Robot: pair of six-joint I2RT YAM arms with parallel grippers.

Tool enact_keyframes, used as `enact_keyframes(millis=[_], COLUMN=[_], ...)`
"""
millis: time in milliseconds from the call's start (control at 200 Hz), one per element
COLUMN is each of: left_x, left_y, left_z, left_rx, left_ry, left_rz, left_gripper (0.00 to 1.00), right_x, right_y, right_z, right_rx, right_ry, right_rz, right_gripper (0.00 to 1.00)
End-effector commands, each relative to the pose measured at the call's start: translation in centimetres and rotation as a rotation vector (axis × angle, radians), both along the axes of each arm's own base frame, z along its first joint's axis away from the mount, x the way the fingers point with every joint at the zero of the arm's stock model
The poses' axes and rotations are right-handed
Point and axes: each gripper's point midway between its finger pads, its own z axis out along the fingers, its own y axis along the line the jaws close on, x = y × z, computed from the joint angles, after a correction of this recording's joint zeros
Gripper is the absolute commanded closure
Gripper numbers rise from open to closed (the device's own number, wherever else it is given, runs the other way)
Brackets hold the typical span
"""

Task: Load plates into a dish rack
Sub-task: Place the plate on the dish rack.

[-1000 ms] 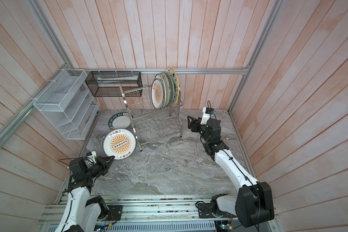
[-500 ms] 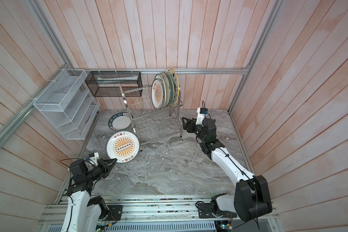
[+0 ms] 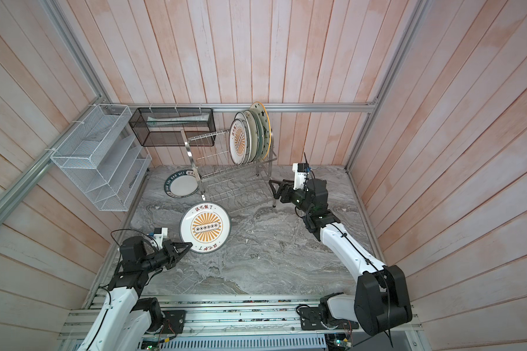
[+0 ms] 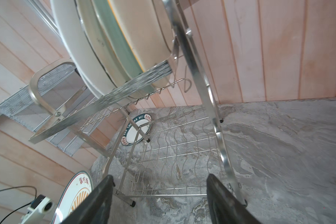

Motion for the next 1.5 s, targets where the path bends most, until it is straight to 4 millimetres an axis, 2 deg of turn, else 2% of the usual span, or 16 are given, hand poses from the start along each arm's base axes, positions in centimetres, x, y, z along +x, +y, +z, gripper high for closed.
enact_keyframes(millis=[0,175,330,660,935,1490], left_x=[1.4,2.5,4.0,6.6,7.4,8.1], left_y=[-1.4,-3.6,-5.3,-8.1,-9.2,-9.5], left_z=[2.2,2.6,3.2,4.4,5.0,5.3], left_rx=[0.008,0.008,0.013,0.033,0.03,0.052], left_ry=[-0.121,-0.151,-0.177,-0.223,-0.249,-0.289], left_rz=[-0.038,-0.081,-0.112,-0.181,-0.201,-0.193], left_gripper=[1.0,1.0,1.0,1.0,1.0,1.0], right_x=[-1.5,-2.2,-3.1,-5.1,-5.5,-7.1], right_y=[2.1,2.4,2.8,5.5,7.1,9.6], right_z=[0.9,-0.4,-2.5,-7.0,-7.7,-8.1], right_rx=[0.012,0.008,0.023,0.039,0.044,0.089], right_ry=[-0.037,0.001,0.064,0.201,0.227,0.277], right_rz=[0.155,0.187,0.221,0.313,0.367,0.47], right_gripper=[0.24,0.23,0.23,0.23,0.25,0.55])
